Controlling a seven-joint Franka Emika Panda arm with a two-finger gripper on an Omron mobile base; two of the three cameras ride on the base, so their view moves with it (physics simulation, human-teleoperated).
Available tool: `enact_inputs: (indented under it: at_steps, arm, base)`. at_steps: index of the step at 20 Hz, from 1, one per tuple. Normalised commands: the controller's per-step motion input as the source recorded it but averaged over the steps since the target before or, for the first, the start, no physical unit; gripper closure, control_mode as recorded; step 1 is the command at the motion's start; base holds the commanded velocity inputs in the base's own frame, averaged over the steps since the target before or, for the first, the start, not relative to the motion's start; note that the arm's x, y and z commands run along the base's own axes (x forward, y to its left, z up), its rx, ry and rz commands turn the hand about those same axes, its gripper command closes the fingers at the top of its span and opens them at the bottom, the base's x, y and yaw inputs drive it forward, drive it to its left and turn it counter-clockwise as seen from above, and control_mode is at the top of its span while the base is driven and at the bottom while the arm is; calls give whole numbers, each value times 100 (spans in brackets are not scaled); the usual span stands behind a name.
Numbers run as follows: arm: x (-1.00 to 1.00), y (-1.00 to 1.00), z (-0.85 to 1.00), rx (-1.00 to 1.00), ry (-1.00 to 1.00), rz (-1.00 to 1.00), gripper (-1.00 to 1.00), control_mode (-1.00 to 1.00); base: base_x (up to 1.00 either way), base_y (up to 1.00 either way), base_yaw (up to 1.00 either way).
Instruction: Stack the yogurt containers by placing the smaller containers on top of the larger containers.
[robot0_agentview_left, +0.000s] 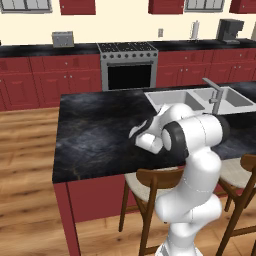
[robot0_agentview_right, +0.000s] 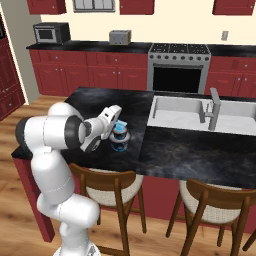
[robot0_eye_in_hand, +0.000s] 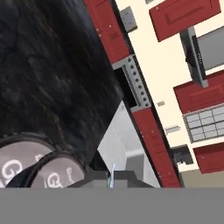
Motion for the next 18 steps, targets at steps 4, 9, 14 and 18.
enact_inputs:
  at_steps: [4, 9, 14, 18]
  arm:
    - [10, 14, -25, -7, 0, 0, 100, -100]
    - [11, 8, -19, -5, 0, 0, 100, -100]
    - [6, 0, -6, -1, 0, 0, 100, -100]
    - [0, 0, 0, 0, 0, 0, 100, -100]
  base:
    - [0, 0, 0]
    - [0, 0, 0]
    - [0, 0, 0]
    - [0, 0, 0]
